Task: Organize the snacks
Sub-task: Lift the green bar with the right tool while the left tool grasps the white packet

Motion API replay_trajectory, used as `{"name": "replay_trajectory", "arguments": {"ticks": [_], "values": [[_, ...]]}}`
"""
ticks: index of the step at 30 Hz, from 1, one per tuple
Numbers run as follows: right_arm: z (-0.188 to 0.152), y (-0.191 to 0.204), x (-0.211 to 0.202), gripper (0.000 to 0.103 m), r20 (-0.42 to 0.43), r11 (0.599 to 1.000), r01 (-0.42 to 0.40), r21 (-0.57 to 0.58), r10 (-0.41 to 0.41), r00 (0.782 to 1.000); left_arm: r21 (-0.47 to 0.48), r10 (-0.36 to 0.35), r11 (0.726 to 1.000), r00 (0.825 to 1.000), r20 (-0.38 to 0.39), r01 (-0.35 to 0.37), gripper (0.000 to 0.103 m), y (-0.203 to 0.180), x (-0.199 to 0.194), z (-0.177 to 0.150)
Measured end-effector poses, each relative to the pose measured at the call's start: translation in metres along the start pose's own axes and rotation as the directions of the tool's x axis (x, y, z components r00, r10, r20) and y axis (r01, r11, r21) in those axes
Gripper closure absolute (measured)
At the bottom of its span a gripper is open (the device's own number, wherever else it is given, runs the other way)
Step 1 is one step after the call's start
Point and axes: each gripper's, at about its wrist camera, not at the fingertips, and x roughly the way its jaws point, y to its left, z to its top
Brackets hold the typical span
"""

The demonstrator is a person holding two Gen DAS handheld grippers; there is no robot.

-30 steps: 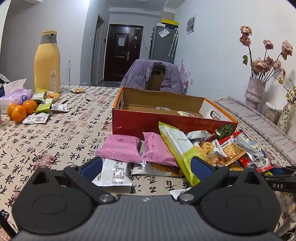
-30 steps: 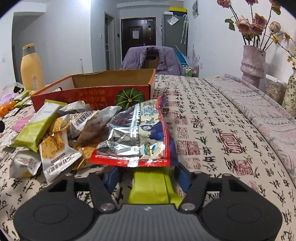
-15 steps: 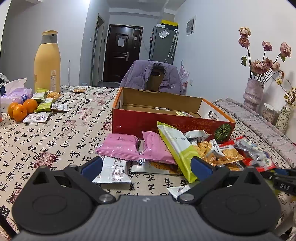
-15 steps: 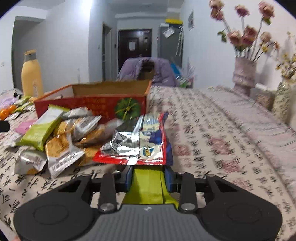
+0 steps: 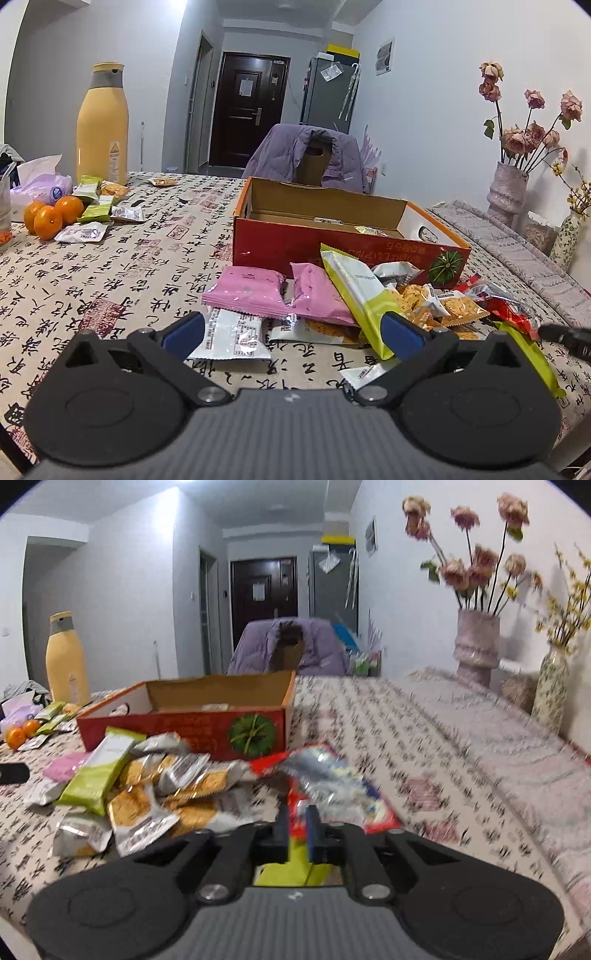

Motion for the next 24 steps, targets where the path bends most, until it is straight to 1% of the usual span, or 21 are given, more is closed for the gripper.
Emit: {"name": "replay_trajectory", "arguments": {"ticks": [1, 2, 3, 7, 9, 10, 11, 14, 18, 24], "values": [[-0.003, 0.001, 0.001, 0.064, -0.012, 1.000, 0.006, 0.011, -0.006, 1.000, -0.003, 0.002, 1.000, 1.000, 0.000, -0.002, 0.000, 0.001, 0.000, 0.000], [-0.004, 0.001, 0.003, 0.052, -0.028, 1.000, 0.011, 0.025, -0.011, 1.000, -0.005, 0.002, 1.000, 1.000, -0.002, -0.002, 0.000, 0.002, 0.000, 0.000], [-0.006, 0.000, 0.007, 0.049, -0.046, 0.999, 0.014, 0.038, -0.013, 0.999, -0.007, 0.002, 1.000, 1.000, -0.003, -0.002, 0.000, 0.002, 0.000, -0.001], [-0.008, 0.002, 0.028, 0.051, -0.126, 0.997, 0.034, 0.064, -0.026, 0.992, -0.006, -0.004, 1.000, 1.000, -0.015, 0.004, 0.000, 0.001, 0.002, -0.003], [-0.008, 0.006, 0.037, 0.051, -0.139, 0.997, 0.058, 0.053, -0.050, 0.989, -0.005, -0.007, 1.000, 1.000, -0.020, 0.007, 0.000, 0.000, 0.003, -0.004], [-0.008, 0.010, 0.040, 0.056, -0.140, 0.997, 0.074, 0.032, -0.068, 0.988, -0.004, -0.008, 1.000, 1.000, -0.023, 0.008, 0.000, 0.000, 0.004, -0.005], [-0.008, 0.014, 0.041, 0.065, -0.137, 0.996, 0.084, 0.008, -0.082, 0.987, -0.002, -0.009, 1.000, 1.000, -0.026, 0.009, 0.000, 0.000, 0.004, -0.005], [-0.010, 0.023, 0.037, 0.070, -0.125, 0.996, 0.075, -0.042, -0.080, 0.989, 0.001, -0.014, 1.000, 0.999, -0.033, 0.014, 0.000, 0.000, 0.005, -0.007], [-0.015, 0.028, 0.026, 0.071, -0.092, 1.000, 0.016, -0.023, -0.019, 0.996, -0.006, -0.014, 1.000, 0.999, -0.041, 0.013, 0.000, 0.002, 0.008, -0.008], [-0.006, 0.038, 0.004, 0.071, -0.001, 0.999, -0.051, -0.014, 0.051, 0.999, -0.013, -0.001, 1.000, 0.999, -0.049, 0.000, 0.000, 0.006, 0.011, -0.010]]}}
